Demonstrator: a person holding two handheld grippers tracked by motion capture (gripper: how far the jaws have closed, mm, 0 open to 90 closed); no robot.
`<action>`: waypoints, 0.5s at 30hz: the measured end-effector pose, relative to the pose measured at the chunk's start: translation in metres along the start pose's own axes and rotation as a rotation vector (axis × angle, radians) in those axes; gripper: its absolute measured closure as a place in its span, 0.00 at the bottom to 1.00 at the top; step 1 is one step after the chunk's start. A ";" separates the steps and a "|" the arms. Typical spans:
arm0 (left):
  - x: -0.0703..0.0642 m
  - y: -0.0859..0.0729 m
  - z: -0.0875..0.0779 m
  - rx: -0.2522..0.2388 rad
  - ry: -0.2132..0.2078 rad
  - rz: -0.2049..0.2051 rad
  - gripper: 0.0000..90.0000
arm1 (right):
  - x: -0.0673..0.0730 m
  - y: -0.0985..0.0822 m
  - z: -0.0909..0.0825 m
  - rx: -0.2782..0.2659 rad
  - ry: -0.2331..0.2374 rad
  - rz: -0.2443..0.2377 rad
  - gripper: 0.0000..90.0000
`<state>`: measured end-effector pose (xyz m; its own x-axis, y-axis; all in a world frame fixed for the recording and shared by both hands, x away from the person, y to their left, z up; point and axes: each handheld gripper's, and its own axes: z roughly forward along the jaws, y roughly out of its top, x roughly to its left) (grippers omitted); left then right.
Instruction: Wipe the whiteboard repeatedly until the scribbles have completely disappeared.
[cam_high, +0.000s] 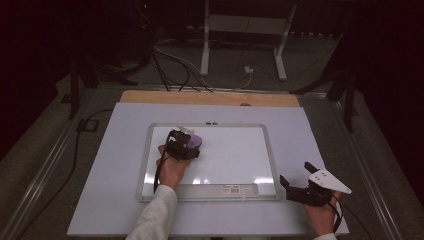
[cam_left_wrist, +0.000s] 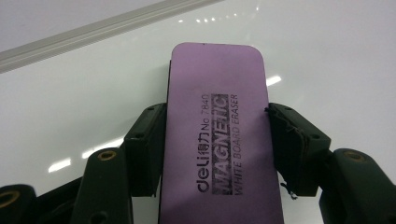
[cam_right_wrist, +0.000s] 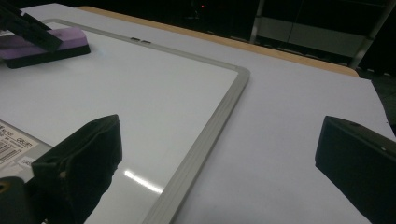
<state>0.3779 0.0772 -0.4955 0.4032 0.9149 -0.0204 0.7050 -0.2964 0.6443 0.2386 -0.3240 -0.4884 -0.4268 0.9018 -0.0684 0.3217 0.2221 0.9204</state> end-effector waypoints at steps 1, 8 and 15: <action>0.001 -0.001 -0.002 -0.005 -0.002 -0.006 0.47 | 0.000 0.000 0.000 0.000 0.000 0.001 0.01; 0.006 -0.001 -0.012 -0.032 -0.012 -0.023 0.47 | 0.001 0.000 0.000 0.001 0.002 -0.001 0.01; 0.005 0.000 -0.019 -0.048 -0.023 -0.026 0.47 | 0.000 0.000 0.000 -0.002 -0.001 0.001 0.01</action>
<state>0.3689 0.0868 -0.4812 0.3986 0.9155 -0.0547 0.6872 -0.2586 0.6789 0.2385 -0.3238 -0.4883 -0.4256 0.9023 -0.0683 0.3200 0.2207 0.9213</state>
